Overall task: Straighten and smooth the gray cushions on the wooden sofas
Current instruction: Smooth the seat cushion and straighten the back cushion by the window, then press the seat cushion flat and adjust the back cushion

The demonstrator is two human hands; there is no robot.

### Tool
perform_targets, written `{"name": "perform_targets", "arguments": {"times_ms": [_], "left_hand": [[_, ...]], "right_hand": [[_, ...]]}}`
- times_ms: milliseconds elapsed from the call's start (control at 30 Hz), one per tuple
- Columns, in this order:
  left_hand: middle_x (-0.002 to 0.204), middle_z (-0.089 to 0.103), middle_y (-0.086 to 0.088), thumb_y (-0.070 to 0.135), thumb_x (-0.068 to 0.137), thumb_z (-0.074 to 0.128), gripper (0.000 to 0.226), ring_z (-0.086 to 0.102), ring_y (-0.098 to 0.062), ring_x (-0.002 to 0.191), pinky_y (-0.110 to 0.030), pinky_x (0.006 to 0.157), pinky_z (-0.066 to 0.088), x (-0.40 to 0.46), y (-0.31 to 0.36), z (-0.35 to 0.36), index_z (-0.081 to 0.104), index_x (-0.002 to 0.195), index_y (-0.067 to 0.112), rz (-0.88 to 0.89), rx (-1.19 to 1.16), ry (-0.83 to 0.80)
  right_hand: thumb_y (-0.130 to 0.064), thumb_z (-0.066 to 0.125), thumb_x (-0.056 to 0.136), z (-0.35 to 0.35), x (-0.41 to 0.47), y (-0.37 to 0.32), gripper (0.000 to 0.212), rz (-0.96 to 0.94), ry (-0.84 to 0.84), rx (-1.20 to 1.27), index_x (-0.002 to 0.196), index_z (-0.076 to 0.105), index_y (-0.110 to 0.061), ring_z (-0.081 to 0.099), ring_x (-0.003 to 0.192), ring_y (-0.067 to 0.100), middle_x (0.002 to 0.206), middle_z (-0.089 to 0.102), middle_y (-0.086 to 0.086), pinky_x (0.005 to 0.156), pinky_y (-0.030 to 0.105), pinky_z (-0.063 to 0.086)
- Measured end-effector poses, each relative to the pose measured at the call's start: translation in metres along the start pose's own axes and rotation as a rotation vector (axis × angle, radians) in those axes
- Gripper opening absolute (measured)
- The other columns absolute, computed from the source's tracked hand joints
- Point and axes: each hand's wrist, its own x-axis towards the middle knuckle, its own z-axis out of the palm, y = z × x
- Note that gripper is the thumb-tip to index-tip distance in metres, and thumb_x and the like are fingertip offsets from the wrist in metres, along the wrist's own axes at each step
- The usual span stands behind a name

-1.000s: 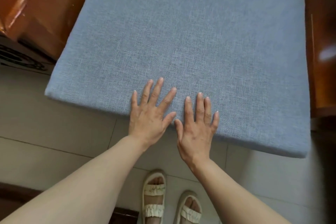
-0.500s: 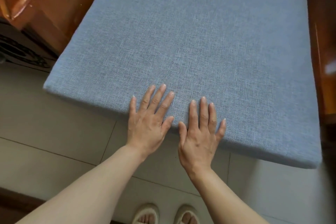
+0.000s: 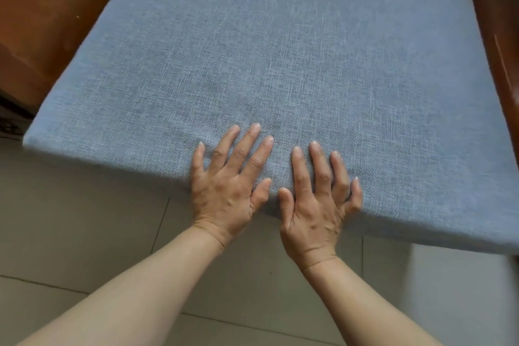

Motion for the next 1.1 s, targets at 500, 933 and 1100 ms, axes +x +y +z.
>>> {"name": "perform_targets", "arguments": {"times_ms": [500,933,1100], "left_hand": [[0.16,-0.003,0.012,0.049,0.094,0.025,0.062,-0.004,-0.014,0.147,-0.059,0.112,0.009,0.042,0.008,-0.045,0.005,0.151,0.036,-0.034,-0.101,-0.53],[0.16,-0.01,0.006,0.047,0.098,0.04,0.074,-0.009,-0.018,0.147,-0.051,0.115,0.007,0.071,0.041,-0.284,-0.01,0.151,0.033,-0.213,-0.092,-1.048],[0.161,-0.007,0.004,0.053,0.098,0.036,0.072,-0.005,-0.02,0.148,-0.052,0.115,0.008,0.078,0.057,-0.379,-0.006,0.152,0.031,-0.208,-0.072,-1.075]], "right_hand": [[-0.035,0.04,0.095,-0.06,0.044,0.002,0.069,-0.051,-0.655,0.088,0.153,0.003,-0.031,-0.014,0.146,0.023,0.161,-0.01,-0.002,0.117,0.048,-0.007],[-0.042,0.039,0.1,-0.277,0.117,-0.043,0.067,0.11,-1.149,0.037,0.153,0.0,-0.031,-0.025,0.143,0.029,0.158,-0.022,0.005,0.116,0.049,-0.008],[-0.038,0.038,0.101,-0.37,0.122,-0.059,0.064,0.091,-1.142,0.001,0.153,0.0,-0.03,-0.023,0.144,0.028,0.158,-0.021,0.005,0.116,0.049,-0.008]]}}
